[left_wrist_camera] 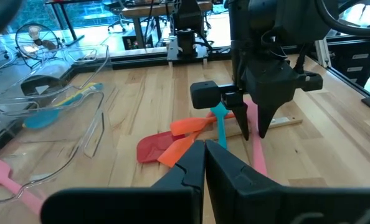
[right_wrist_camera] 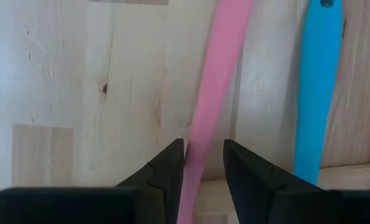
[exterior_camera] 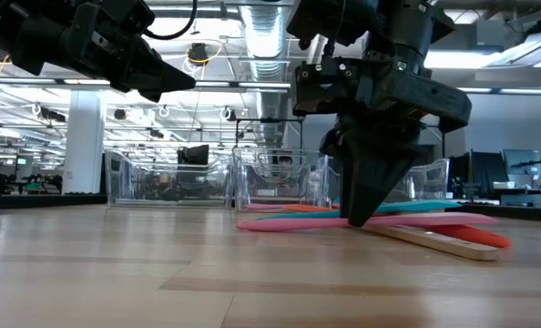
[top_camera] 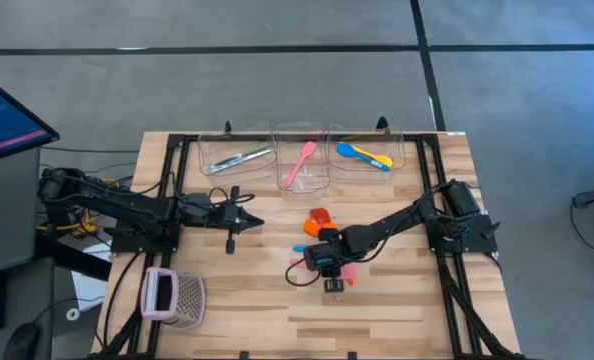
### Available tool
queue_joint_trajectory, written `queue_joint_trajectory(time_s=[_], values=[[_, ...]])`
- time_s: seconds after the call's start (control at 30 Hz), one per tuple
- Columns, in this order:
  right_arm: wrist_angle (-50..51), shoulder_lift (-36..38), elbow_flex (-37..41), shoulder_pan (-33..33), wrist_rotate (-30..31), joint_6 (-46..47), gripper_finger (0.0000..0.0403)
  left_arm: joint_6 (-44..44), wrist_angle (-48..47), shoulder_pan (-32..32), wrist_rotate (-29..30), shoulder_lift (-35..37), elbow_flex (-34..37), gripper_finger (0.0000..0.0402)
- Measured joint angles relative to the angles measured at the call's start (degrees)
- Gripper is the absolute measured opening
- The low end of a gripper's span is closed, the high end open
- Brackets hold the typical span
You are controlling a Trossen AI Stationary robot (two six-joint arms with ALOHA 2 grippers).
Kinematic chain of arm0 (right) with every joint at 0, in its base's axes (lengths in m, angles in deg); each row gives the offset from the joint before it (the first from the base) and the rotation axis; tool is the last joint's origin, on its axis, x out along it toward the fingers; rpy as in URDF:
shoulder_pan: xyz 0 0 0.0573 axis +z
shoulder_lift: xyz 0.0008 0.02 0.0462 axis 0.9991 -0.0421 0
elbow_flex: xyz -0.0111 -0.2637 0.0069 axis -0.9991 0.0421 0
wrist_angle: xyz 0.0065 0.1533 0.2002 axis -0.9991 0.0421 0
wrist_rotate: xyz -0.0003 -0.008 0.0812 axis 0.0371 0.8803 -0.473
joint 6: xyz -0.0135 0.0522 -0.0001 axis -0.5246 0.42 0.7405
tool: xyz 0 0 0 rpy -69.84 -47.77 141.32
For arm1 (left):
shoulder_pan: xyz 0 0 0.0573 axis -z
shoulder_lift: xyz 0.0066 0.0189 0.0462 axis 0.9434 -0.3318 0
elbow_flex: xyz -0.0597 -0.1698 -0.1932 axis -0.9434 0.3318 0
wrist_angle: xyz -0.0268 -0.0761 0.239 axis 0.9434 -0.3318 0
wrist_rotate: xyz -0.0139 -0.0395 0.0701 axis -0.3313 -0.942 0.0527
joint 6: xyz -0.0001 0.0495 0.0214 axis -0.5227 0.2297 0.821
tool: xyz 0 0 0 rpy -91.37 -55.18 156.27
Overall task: Pick & Place Kitchen Items
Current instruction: Put the pink spatula into the middle transparent bin
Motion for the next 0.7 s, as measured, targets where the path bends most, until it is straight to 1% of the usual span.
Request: queue_joint_trajectory(time_s=[0.53,0.7], values=[[-0.14,0.0,0.0,0.02,-0.05,0.0,0.0108,0.0,0.0,0.0,-0.09,0.0,0.0,0.0002],[-0.14,0.0,0.0,0.02,-1.51,0.02,0.0108,0.0,0.02,0.0,-0.23,0.0,0.0,0.0002]])
